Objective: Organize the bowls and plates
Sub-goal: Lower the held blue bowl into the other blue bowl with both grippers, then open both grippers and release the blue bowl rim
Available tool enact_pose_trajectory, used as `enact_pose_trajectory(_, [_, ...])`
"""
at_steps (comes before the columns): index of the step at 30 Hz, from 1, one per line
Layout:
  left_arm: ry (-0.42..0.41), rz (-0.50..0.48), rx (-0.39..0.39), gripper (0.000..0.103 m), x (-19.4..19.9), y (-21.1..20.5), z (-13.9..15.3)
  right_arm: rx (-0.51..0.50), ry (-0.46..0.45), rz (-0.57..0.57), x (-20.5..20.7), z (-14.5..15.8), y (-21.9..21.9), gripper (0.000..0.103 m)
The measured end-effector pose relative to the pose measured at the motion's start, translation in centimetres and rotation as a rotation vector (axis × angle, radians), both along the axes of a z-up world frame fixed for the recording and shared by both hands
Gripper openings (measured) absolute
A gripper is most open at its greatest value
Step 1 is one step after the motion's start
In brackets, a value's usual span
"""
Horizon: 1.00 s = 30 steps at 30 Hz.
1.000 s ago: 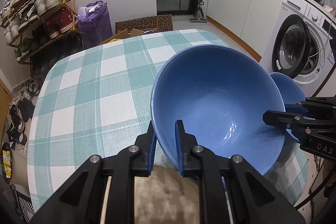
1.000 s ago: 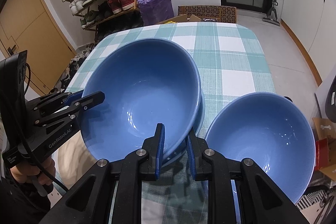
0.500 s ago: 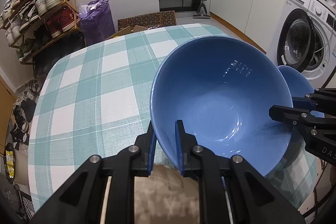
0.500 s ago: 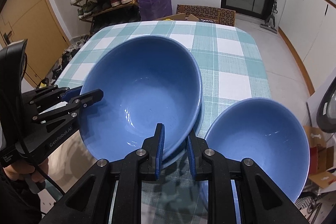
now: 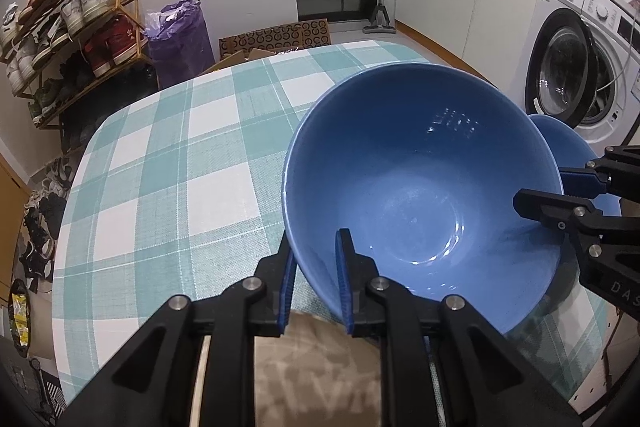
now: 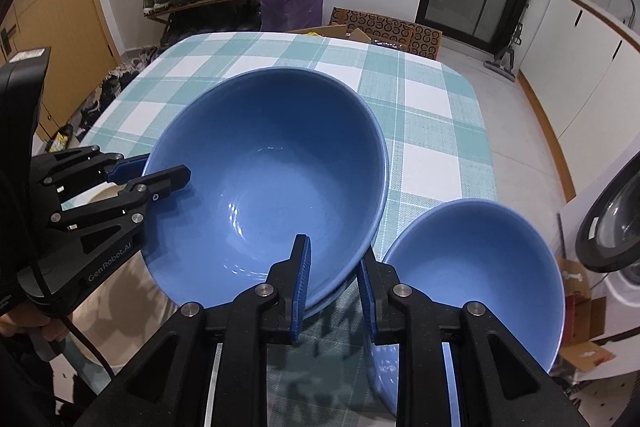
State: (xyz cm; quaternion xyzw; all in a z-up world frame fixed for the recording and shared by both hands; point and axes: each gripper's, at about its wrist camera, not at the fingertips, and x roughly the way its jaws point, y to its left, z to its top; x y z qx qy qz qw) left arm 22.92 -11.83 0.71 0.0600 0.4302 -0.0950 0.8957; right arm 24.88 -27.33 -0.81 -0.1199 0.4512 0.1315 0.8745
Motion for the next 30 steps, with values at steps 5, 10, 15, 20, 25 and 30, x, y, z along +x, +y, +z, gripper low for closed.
enact_pose_trajectory(5, [0.001,-0.007,0.003,0.019,-0.12,0.04,-0.06,-0.052,-0.018,0.006,-0.12,-0.26,0.52,0.024])
enact_pose_trajectory(10, [0.006,-0.015,0.008,0.024,-0.26,0.00,-0.13,-0.070,-0.025,0.013,-0.35,-0.32,0.67,0.025])
enact_pose_trajectory(15, [-0.001,-0.015,0.028,0.038,-0.39,-0.03,-0.24,-0.108,-0.037,0.013,-0.49,-0.42,0.66,0.028])
enact_pose_trajectory(20, [0.005,-0.013,0.036,0.048,-0.33,0.02,-0.19,-0.117,-0.044,0.014,-0.41,-0.63,0.68,0.031])
enact_pose_trajectory(25, [0.028,-0.013,0.009,0.049,-0.25,0.24,-0.15,-0.102,-0.046,0.017,-0.38,-0.70,0.37,0.036])
enact_pose_trajectory(30, [0.039,-0.006,-0.010,0.049,-0.27,0.38,-0.04,-0.080,-0.044,0.051,-0.59,-0.80,0.49,0.046])
